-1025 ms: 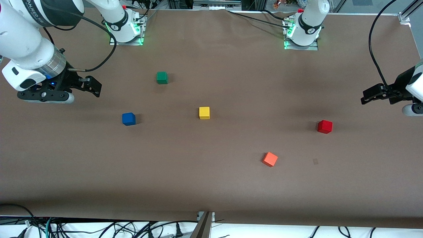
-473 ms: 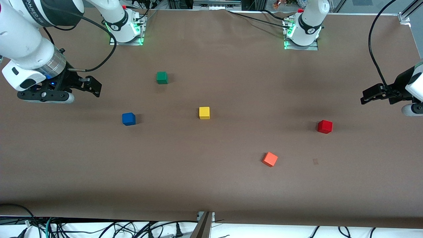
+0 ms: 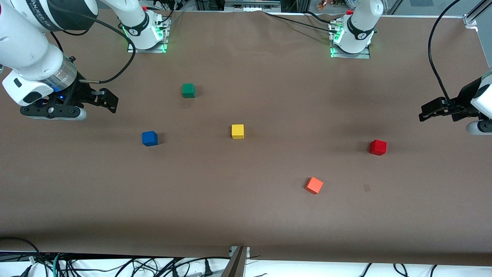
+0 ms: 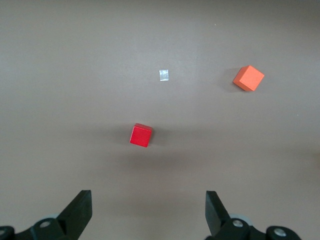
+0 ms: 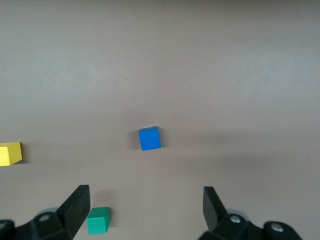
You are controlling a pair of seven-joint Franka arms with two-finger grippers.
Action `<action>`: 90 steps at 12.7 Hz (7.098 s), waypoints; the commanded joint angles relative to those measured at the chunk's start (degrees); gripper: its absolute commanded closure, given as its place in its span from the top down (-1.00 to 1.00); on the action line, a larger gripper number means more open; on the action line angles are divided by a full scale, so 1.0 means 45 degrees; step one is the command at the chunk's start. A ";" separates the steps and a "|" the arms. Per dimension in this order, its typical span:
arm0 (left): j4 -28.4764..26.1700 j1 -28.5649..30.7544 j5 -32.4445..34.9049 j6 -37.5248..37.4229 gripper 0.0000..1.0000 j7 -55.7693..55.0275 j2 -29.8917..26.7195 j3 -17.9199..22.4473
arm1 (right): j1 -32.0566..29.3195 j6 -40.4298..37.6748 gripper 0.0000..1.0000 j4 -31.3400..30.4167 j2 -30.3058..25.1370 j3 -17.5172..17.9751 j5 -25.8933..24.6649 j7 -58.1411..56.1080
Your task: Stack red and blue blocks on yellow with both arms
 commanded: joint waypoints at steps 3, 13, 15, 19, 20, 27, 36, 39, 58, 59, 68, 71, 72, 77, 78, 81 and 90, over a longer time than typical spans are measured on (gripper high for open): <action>0.0372 -0.0039 -0.0128 -0.0108 1.00 0.0206 0.0177 0.0016 | -0.0082 -0.0167 1.00 0.0052 -0.0062 0.0054 -0.0002 -0.0044; 0.0372 -0.0039 -0.0128 -0.0108 1.00 0.0167 0.0177 0.0035 | -0.0082 -0.0226 1.00 0.0052 -0.0081 0.0054 -0.0002 -0.0005; 0.0372 -0.0039 -0.0128 -0.0108 1.00 0.0186 0.0177 0.0035 | -0.0082 -0.0226 1.00 0.0052 -0.0081 0.0054 -0.0002 -0.0005; 0.0372 -0.0020 -0.0186 -0.0108 1.00 0.0225 0.0196 0.0055 | -0.0082 -0.0226 1.00 0.0052 -0.0062 0.0054 -0.0002 -0.0024; 0.0372 0.0019 -0.0225 -0.0108 1.00 0.0225 0.0196 0.0055 | -0.0082 -0.0226 1.00 0.0052 -0.0081 0.0034 -0.0002 -0.0024; 0.0372 -0.0039 -0.0167 -0.0108 1.00 0.0206 0.0196 0.0055 | -0.0082 -0.0246 1.00 0.0052 -0.0081 0.0054 -0.0002 -0.0004; 0.0353 -0.0020 -0.0148 -0.0108 1.00 0.0244 0.0196 0.0055 | -0.0082 -0.0245 1.00 0.0052 -0.0081 0.0054 -0.0002 0.0015; 0.0255 -0.0058 -0.0031 -0.0224 1.00 0.0206 0.1090 0.0036 | -0.0082 -0.0245 1.00 0.0071 -0.0081 0.0054 -0.0002 -0.0004; -0.6423 0.0488 0.0009 0.9595 1.00 0.5690 0.3418 0.0074 | -0.0082 -0.0285 1.00 0.0052 -0.0081 0.0034 -0.0002 0.0035; -0.6715 0.0604 0.0028 1.0063 1.00 0.5849 0.3438 0.0075 | -0.0082 -0.0323 1.00 0.0052 -0.0081 0.0034 -0.0002 0.0034; -0.8397 0.0722 0.0009 1.1748 1.00 0.5850 0.3340 0.0055 | -0.0082 -0.0362 1.00 0.0052 -0.0081 0.0034 -0.0002 0.0073; -0.8417 0.0723 0.0009 1.1729 0.21 0.5850 0.3341 0.0055 | -0.0082 -0.0362 1.00 0.0052 -0.0081 0.0054 -0.0002 0.0073; -0.8417 0.0742 0.0009 1.1728 -0.13 0.5850 0.3360 0.0055 | -0.0082 -0.0343 1.00 0.0052 -0.0081 0.0034 -0.0002 0.0073; -0.8067 0.0899 -0.0050 1.1553 -1.00 0.5713 0.3244 0.0036 | -0.0082 -0.0343 1.00 0.0052 -0.0081 0.0034 -0.0002 0.0073; -0.7737 0.0782 -0.0069 1.1263 -1.00 0.5675 0.3108 0.0016 | -0.0082 -0.0343 1.00 0.0052 -0.0062 0.0034 -0.0002 0.0073; -0.6197 0.0723 -0.0187 0.9352 -1.00 0.5073 0.2736 -0.1035 | -0.0082 -0.0343 1.00 0.0052 -0.0061 0.0034 -0.0002 0.0073; -0.1979 -0.3646 0.0531 0.6322 -1.00 -0.4375 0.3962 -0.2660 | -0.0082 -0.0343 1.00 0.0071 -0.0081 0.0054 -0.0002 0.0093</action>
